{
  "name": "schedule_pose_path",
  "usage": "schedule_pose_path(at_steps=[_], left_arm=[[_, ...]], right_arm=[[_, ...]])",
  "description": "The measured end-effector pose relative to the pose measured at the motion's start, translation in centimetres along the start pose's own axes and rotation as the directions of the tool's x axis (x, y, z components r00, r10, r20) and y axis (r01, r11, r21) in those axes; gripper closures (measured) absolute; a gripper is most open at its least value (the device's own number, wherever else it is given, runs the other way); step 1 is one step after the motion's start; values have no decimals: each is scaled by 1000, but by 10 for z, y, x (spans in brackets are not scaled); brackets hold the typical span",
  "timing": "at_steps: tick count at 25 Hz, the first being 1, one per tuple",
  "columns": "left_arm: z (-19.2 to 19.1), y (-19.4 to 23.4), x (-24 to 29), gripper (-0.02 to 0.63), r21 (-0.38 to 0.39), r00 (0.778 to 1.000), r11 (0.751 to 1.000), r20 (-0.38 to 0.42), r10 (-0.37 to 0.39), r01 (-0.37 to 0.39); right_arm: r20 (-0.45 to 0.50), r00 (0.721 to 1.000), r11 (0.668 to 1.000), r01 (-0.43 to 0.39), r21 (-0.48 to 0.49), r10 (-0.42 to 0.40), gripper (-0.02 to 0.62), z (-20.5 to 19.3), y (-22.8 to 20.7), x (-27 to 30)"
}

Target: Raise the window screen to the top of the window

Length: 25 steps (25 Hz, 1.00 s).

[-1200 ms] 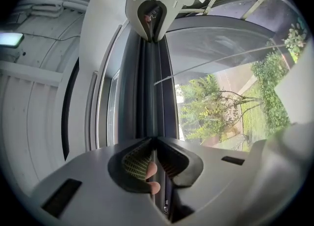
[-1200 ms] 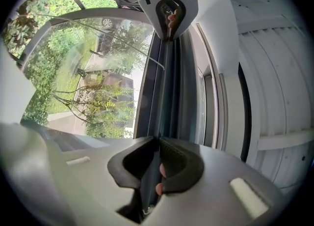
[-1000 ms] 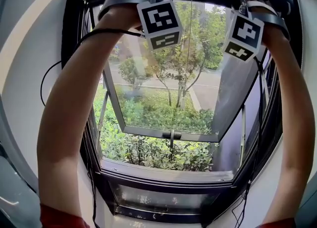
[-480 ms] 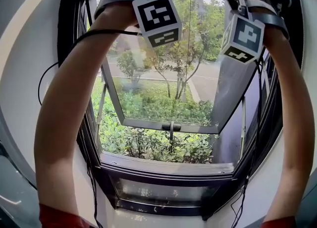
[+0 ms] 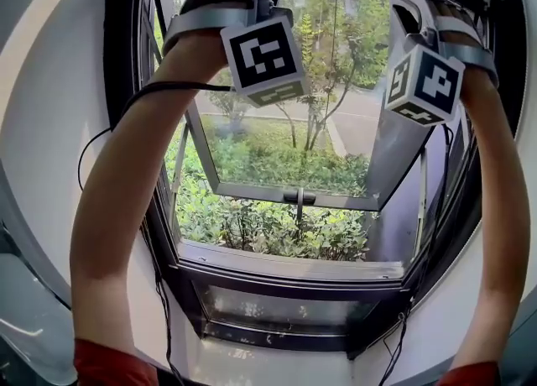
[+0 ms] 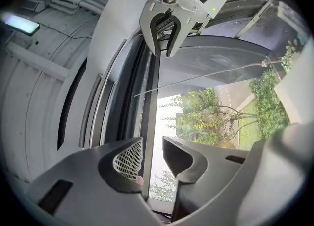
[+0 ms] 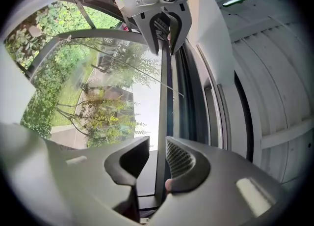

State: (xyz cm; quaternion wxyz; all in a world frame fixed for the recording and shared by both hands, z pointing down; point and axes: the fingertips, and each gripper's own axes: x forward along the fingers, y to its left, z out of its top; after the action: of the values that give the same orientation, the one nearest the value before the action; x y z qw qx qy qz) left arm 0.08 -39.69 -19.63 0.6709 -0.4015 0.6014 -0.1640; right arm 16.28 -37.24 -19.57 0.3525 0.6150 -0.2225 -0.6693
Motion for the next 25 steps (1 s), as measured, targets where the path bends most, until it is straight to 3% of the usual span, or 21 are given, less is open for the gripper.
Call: schedule_pose_path(at_steps=[13, 17, 25], left_arm=[[4, -64, -52, 495, -6, 996, 998, 62, -57, 58], [3, -83, -68, 495, -25, 996, 999, 80, -41, 44], [-5, -132, -93, 495, -100, 991, 988, 80, -110, 117]], right_arm=[[56, 998, 999, -23, 36, 21, 485, 17, 46, -42], [63, 997, 995, -44, 92, 39, 485, 19, 62, -53], [53, 993, 972, -118, 201, 110, 477, 18, 112, -76]])
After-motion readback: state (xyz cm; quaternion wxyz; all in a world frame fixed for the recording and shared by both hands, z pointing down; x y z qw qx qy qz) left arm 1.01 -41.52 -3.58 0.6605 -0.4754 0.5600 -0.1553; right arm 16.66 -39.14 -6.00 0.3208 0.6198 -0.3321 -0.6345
